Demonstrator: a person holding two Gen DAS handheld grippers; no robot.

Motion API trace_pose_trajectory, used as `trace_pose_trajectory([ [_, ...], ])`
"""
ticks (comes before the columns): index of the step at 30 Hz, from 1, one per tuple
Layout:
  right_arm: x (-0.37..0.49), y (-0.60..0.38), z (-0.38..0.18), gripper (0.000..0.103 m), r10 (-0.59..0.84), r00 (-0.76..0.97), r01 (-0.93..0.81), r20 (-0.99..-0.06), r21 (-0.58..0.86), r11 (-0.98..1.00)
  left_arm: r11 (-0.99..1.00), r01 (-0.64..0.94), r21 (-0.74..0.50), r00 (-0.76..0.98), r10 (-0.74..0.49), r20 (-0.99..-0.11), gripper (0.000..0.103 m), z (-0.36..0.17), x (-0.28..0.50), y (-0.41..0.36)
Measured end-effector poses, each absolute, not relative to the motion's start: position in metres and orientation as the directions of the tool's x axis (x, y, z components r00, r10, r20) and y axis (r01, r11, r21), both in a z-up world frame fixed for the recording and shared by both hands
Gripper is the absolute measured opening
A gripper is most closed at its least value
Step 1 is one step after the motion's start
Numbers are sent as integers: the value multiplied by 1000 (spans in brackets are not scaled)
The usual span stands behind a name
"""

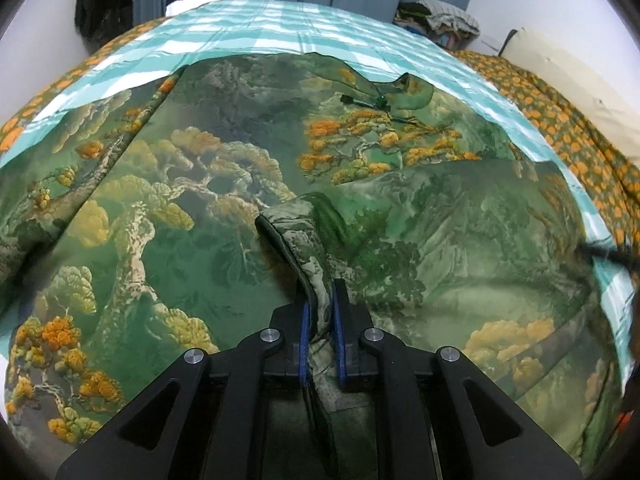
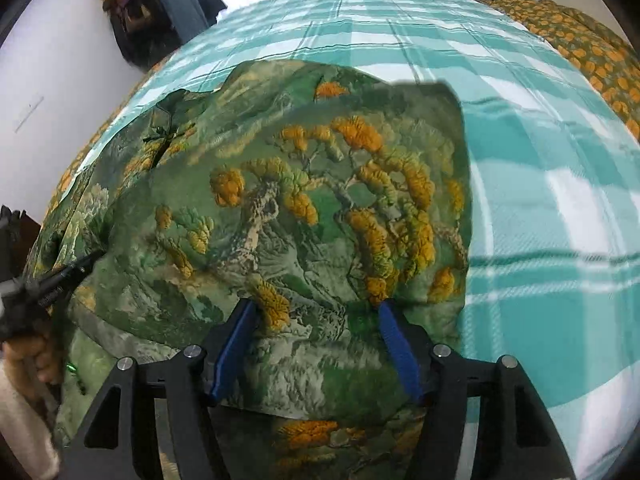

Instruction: Fold large clothes

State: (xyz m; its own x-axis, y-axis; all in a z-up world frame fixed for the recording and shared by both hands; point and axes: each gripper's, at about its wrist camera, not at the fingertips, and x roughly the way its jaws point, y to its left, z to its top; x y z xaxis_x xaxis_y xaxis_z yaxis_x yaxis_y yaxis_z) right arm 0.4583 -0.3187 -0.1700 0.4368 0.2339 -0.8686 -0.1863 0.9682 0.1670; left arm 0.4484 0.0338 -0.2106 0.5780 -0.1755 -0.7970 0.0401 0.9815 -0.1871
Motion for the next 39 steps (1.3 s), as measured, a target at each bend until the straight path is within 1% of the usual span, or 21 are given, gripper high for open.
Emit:
trace_pose_trajectory([
  [1,467,-318,-156,65,206,488,-177,-848,134,975,982,40,-186,580,-175,-796,10,-211,448,34],
  [3,482,-316,-145,65,163,537,-153,-828,95,984,982,40,-187,581,-175,-795,10,-211,448,33],
  [5,511,-317,-142,65,183,553,-122,-813,138,983,982,41,-183,581,-173,-795,10,-211,448,33],
  [8,538,-311,-165,65,200,522,-81,-829,186,979,984,42,-175,583,-166,-795,10,-212,448,34],
  [11,548,-302,-203,66,194,440,-95,-877,170,981,985,43,-167,587,-160,-794,10,-213,448,32],
  [14,544,-300,-205,66,192,458,-112,-868,158,981,985,42,-168,588,-161,-793,10,-215,448,32],
  [18,527,-304,-193,66,195,446,-128,-874,153,980,985,42,-165,589,-157,-792,10,-214,447,32],
  [24,454,-297,-178,66,155,476,-211,-866,58,976,990,45,-134,587,-134,-798,10,-212,448,27],
  [26,422,-293,-173,66,131,495,-228,-859,17,974,992,44,-119,587,-121,-800,13,-209,448,25],
  [27,412,-293,-170,66,125,505,-226,-854,9,974,994,41,-104,586,-108,-803,19,-207,447,24],
  [28,392,-292,-166,66,116,522,-221,-845,-2,975,996,34,-86,583,-90,-807,33,-203,446,23],
  [29,378,-292,-164,66,120,518,-222,-847,3,975,998,21,-64,580,-64,-812,44,-198,442,23],
  [30,369,-291,-163,66,129,513,-222,-848,14,975,999,6,-47,578,-42,-815,72,-195,439,23],
  [31,349,-291,-160,66,147,517,-214,-843,38,976,1000,-24,-21,579,-4,-815,94,-189,431,25],
  [32,334,-291,-158,66,155,531,-206,-833,50,977,999,-48,-7,585,22,-811,100,-184,423,28],
  [34,302,-290,-152,67,157,576,-187,-802,58,981,998,-60,-17,598,22,-801,100,-175,400,37],
  [36,275,-288,-149,73,147,615,-165,-775,56,985,998,-62,-12,576,26,-817,100,-172,376,47],
  [37,261,-287,-149,79,137,627,-151,-767,54,987,998,-70,2,568,41,-822,100,-172,366,49],
  [39,245,-285,-150,79,143,637,-146,-757,64,987,995,-90,40,545,83,-834,100,-175,344,60],
])
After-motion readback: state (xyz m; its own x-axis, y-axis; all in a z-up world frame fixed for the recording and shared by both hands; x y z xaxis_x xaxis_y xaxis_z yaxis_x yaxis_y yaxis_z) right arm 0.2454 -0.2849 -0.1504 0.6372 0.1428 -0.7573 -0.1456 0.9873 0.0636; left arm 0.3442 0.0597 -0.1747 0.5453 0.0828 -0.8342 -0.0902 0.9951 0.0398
